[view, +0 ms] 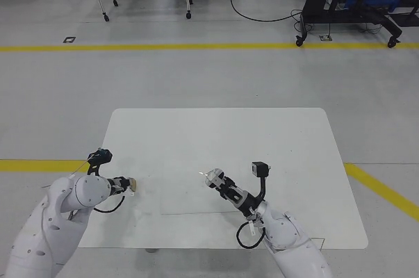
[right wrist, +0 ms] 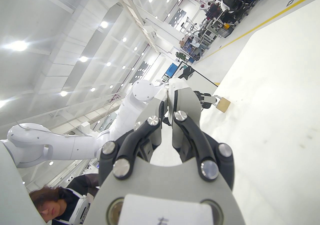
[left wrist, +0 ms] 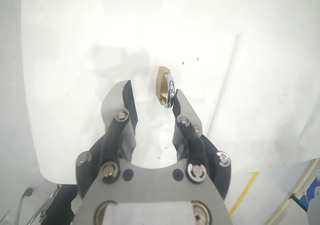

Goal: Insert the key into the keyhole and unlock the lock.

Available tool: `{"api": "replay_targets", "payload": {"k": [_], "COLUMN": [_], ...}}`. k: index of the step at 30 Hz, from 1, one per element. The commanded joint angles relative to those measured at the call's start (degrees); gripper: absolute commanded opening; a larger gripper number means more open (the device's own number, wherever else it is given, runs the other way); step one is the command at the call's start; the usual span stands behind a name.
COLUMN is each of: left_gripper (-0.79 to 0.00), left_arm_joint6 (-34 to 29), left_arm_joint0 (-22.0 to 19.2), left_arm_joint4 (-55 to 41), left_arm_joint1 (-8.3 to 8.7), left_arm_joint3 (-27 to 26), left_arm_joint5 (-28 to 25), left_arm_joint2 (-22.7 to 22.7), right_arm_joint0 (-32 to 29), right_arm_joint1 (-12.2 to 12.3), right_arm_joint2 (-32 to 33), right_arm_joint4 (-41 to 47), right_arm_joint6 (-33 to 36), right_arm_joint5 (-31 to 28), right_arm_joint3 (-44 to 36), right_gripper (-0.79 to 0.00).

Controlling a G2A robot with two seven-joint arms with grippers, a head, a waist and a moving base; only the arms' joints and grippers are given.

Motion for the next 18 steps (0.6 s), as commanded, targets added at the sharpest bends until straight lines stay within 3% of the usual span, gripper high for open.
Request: {"api": "replay_targets", "payload": {"k": [1, 3, 4, 13, 18], "left_gripper": [-0.582, -0.767, -0.785, -0.785, -0.785], "left_arm_joint6": [0.07, 0.35, 0.48, 2.67, 1.25], "left_arm_joint0": [-0.23, -0.52, -0.58, 1.19, 4.01], "left_arm_joint4": [0.15, 0.32, 0.37, -1.76, -18.15], "left_arm_joint1": [-0.06, -0.17, -0.20, -0.13, -0.12], "left_arm_joint3": [0.44, 0.87, 0.95, -1.18, -4.05], "left_arm_joint5": [-0.15, -0.28, -0.44, -3.60, -11.62], "left_arm_joint2": [0.21, 0.52, 0.61, -1.18, -6.45], "right_arm_joint0": [0.00, 0.00, 0.00, 0.00, 0.00], "right_arm_joint1": [0.00, 0.00, 0.00, 0.00, 0.00], "right_arm_joint2": [0.00, 0.00, 0.00, 0.00, 0.00], "right_arm_joint4": [0.00, 0.00, 0.00, 0.00, 0.00], "right_arm_joint6": [0.00, 0.00, 0.00, 0.00, 0.00], "right_arm_joint5": [0.00, 0.00, 0.00, 0.00, 0.00], "right_arm_joint3": [0.00, 0.00, 0.00, 0.00, 0.00], "right_gripper": [-0.785, -0.785, -0.785, -0.785, -0.785]}}
